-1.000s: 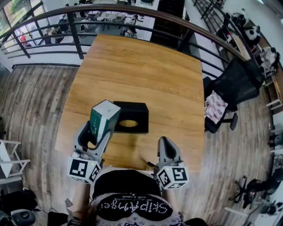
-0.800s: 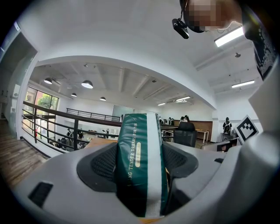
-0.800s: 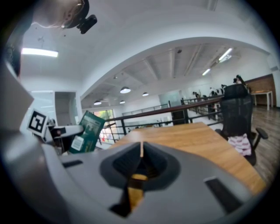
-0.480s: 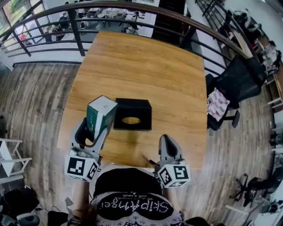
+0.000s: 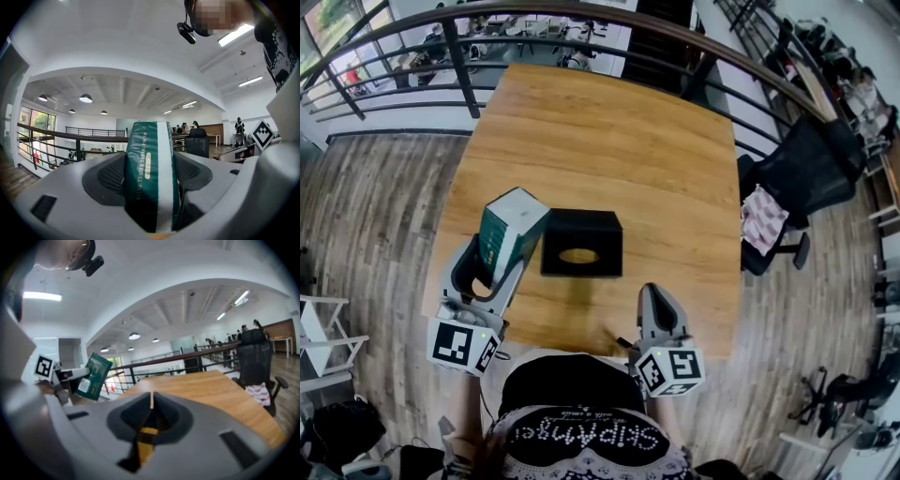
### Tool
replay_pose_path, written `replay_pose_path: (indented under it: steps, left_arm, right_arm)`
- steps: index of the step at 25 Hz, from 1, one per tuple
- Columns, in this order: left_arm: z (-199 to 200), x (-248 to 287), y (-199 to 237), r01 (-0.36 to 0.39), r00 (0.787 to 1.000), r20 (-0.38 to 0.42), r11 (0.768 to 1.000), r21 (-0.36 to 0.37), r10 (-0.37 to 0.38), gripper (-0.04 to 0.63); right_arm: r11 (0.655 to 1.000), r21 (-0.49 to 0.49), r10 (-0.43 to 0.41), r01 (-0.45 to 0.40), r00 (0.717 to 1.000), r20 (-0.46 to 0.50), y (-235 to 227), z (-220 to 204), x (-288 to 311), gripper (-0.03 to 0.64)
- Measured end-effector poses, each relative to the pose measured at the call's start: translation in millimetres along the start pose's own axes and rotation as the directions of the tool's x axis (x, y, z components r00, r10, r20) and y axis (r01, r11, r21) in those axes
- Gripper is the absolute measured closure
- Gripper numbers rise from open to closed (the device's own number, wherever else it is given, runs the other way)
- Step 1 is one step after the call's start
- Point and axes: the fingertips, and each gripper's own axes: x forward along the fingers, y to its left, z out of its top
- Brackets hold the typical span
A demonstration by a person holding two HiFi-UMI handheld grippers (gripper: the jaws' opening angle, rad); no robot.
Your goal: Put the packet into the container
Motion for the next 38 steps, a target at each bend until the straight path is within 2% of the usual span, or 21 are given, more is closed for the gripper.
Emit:
replay_pose_path:
  steps: [7,13,21,31,38]
  left_arm:
    - [14,17,-7,0.081,0.997,0.004,0.995,0.055,-0.081,0.252]
    - [11,42,-29,0.188,0.982,-0.006,0.982,0.024,-0.188,0.252]
    - [1,57,-38,0.268,0.963,-0.027,0.963,0.028,-0.267,0.252]
    - [-23,71,-55,0.321,0.944,-0.081,0.947,-0.017,-0.321,0.252]
    - [-35,79,-62,0.369,0.925,-0.116,0.928,0.047,-0.362,0.252]
  right_arm:
    - [1.0,0.008,-0.015,0.015,1.0,0.0,-2,2,-4,0.578]
    - [0.999,0.016,-0.031,0.031,1.0,0.0,-9,4,-6,0.577]
    - [0.999,0.016,-0.028,0.028,1.0,-0.005,-1,2,2,0.578]
    - [0.998,0.023,-0.054,0.054,0.998,-0.013,-2,-4,-7,0.578]
    - [0.997,0.039,-0.06,0.06,0.998,-0.014,2,-5,-10,0.578]
